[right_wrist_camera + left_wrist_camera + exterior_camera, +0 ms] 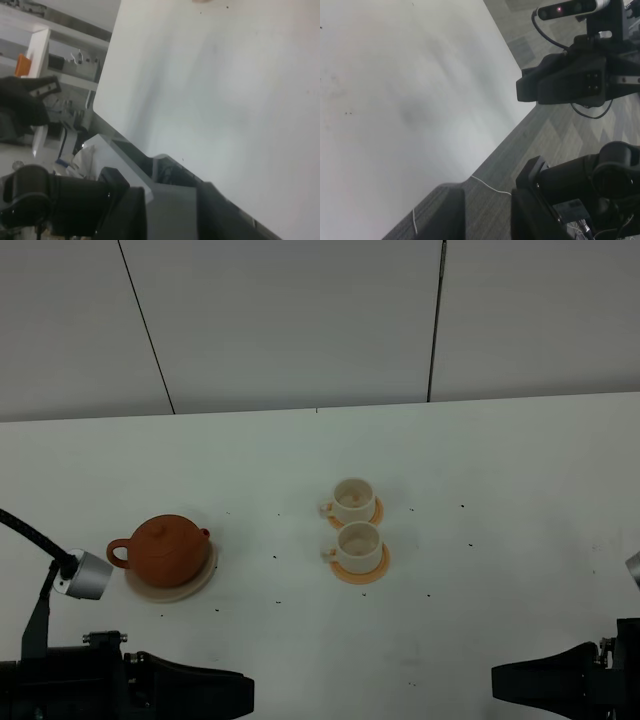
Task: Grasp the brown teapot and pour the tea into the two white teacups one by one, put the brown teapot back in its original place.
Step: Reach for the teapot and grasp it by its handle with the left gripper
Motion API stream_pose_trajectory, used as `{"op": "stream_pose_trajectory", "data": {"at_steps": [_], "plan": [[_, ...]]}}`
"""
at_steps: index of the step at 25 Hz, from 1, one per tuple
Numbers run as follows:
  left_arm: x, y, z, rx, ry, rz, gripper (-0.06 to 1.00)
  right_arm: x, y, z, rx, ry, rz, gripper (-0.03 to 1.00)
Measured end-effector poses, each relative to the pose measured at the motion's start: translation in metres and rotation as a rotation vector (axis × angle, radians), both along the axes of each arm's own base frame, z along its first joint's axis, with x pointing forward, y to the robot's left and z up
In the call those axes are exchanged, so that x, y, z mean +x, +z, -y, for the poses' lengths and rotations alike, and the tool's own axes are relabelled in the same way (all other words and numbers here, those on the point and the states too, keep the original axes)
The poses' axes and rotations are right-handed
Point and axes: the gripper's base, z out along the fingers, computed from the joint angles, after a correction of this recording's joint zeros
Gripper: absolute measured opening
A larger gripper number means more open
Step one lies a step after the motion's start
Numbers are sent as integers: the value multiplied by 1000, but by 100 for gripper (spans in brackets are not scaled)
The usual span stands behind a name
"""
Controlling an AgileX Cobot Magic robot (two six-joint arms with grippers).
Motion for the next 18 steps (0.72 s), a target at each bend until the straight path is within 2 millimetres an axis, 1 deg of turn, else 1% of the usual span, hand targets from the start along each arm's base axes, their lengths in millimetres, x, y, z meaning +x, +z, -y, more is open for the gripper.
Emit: {"op": "stream_pose_trajectory", "data": {"at_steps": [18], "plan": [[0,0,0,1,4,1,29,-1,-1,0,-9,10,1,24]]}}
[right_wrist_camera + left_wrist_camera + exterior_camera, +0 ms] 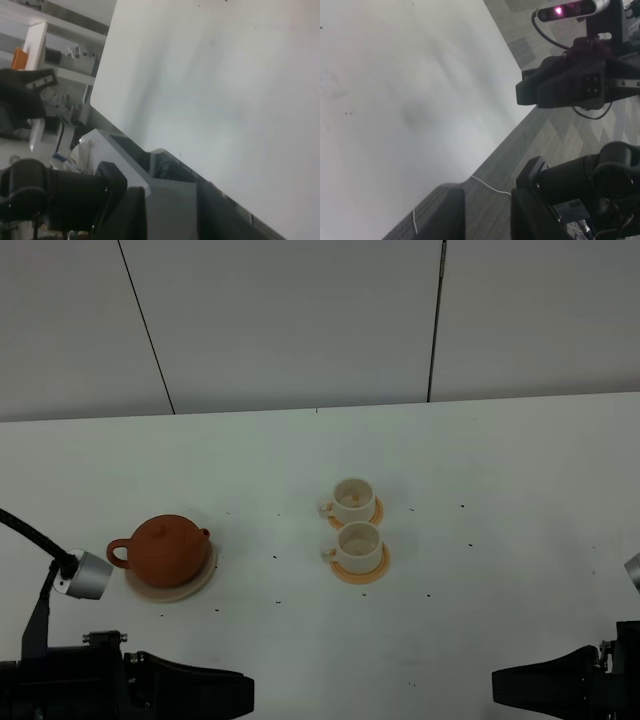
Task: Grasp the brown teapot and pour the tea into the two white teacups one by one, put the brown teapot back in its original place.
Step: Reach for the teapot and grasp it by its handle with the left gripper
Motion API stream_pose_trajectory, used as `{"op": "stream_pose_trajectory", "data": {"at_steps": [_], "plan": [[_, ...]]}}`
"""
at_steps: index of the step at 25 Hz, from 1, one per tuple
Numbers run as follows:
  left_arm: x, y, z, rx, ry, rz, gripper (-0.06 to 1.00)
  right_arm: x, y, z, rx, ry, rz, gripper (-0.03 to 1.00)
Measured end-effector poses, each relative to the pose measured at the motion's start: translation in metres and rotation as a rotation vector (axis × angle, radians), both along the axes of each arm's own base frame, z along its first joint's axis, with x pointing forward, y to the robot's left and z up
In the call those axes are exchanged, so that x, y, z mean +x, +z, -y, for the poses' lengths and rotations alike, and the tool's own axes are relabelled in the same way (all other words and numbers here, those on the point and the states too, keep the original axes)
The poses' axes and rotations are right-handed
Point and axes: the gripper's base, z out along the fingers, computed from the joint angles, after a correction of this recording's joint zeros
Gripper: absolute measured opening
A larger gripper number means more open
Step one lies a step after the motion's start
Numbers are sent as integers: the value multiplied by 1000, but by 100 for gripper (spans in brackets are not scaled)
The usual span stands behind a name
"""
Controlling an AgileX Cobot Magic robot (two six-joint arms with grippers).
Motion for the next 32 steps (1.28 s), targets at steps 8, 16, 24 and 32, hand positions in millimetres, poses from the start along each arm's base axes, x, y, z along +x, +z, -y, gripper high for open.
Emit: {"op": "stream_pose_trajectory", "data": {"at_steps": [8,16,24,32], "plan": [[10,3,-2,-15,92,75,29,7,3,1,15,-64,61,24],[21,-1,-9,83,185,170,29,23,-3,13,-146,-208,73,24],[30,-5,-18,176,291,212,29,25,7,29,-398,-274,6,24],[36,0,-20,201,326,246,29,-14,30,47,-590,-416,-73,24]]}}
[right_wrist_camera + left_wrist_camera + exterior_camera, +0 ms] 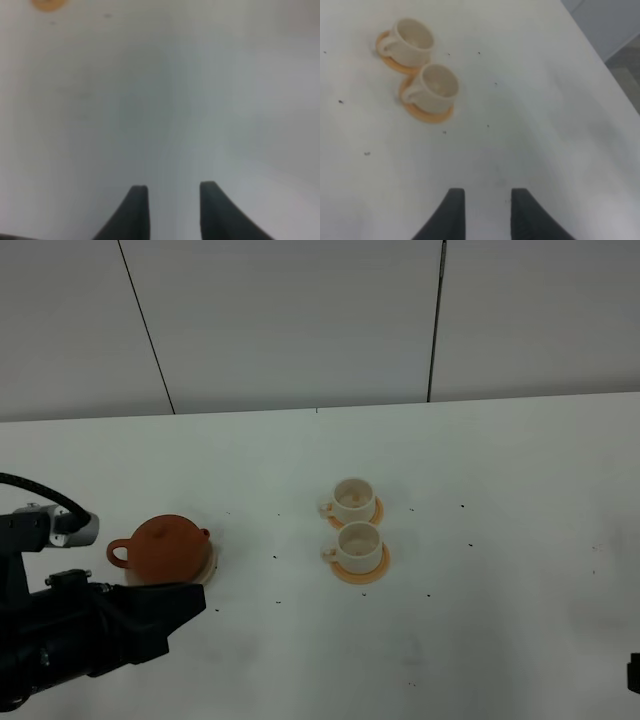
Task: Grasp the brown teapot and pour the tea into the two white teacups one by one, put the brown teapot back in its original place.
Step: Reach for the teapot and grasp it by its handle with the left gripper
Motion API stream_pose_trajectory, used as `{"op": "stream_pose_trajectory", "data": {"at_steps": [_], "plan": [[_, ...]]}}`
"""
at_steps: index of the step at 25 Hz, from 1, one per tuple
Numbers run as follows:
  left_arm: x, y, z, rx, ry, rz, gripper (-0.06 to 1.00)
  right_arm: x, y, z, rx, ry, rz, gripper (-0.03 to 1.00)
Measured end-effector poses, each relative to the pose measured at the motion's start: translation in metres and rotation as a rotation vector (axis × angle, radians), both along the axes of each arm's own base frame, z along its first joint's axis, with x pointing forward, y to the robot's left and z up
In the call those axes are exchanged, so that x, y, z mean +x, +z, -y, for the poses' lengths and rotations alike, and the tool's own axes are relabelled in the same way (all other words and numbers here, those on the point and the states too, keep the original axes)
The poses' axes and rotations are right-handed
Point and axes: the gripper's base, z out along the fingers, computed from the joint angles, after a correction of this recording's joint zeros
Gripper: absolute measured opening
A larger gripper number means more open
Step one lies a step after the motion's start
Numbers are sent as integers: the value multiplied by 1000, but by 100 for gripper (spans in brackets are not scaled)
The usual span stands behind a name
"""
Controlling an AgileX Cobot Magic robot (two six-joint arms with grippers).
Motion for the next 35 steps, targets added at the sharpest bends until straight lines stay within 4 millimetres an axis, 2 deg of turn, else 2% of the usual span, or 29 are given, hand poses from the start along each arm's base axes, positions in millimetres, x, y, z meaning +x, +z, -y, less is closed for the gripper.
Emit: {"op": "stream_pose_trajectory", "data": {"at_steps": [9,17,24,35], "plan": [[13,24,1,11,-11,94,29,-63,22,14,-180,-45,-52,24],[13,25,1,23,-18,101,29,-101,38,11,-192,2,181,24],[13,25,1,23,-18,101,29,-123,43,9,-190,5,323,24],[13,25,2,20,-24,100,29,-135,42,16,-214,-102,404,24]]}}
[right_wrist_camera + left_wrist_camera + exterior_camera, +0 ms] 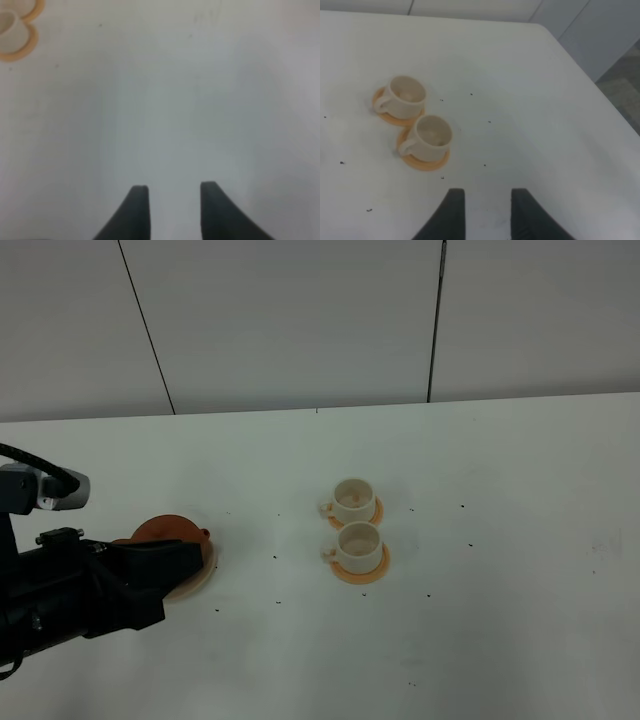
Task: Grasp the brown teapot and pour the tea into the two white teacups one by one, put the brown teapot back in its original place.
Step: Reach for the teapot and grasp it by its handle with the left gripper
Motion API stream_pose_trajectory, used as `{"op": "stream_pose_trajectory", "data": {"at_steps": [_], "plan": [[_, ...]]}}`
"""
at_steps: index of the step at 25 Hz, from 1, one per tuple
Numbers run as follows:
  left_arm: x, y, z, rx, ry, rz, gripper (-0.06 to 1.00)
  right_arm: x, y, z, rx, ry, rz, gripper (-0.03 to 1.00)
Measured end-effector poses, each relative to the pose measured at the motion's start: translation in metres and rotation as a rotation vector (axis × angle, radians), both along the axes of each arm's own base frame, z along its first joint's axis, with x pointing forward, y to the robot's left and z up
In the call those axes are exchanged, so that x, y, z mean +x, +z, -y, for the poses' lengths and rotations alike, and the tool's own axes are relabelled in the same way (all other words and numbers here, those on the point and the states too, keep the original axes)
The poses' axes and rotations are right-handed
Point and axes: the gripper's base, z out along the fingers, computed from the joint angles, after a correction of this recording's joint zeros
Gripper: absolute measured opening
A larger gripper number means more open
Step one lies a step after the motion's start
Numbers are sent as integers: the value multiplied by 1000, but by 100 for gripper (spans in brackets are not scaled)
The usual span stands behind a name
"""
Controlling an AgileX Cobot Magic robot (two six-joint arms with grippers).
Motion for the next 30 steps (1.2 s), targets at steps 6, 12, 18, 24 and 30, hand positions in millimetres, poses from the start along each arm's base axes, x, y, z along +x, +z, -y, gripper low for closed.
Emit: {"op": "stream_pose_trajectory", "data": {"at_steps": [6,12,18,24,30], "plan": [[-1,-1,0,23,-12,3,29,-9,0,0,4,-6,70,24],[-1,-2,-1,46,-24,7,29,-20,0,0,4,-6,142,24],[0,5,0,110,-82,40,29,-21,0,-1,11,18,147,24],[4,21,2,132,-128,53,29,-23,0,0,18,96,146,24],[9,33,-4,250,-122,-62,29,-23,0,-1,20,99,146,24]]}}
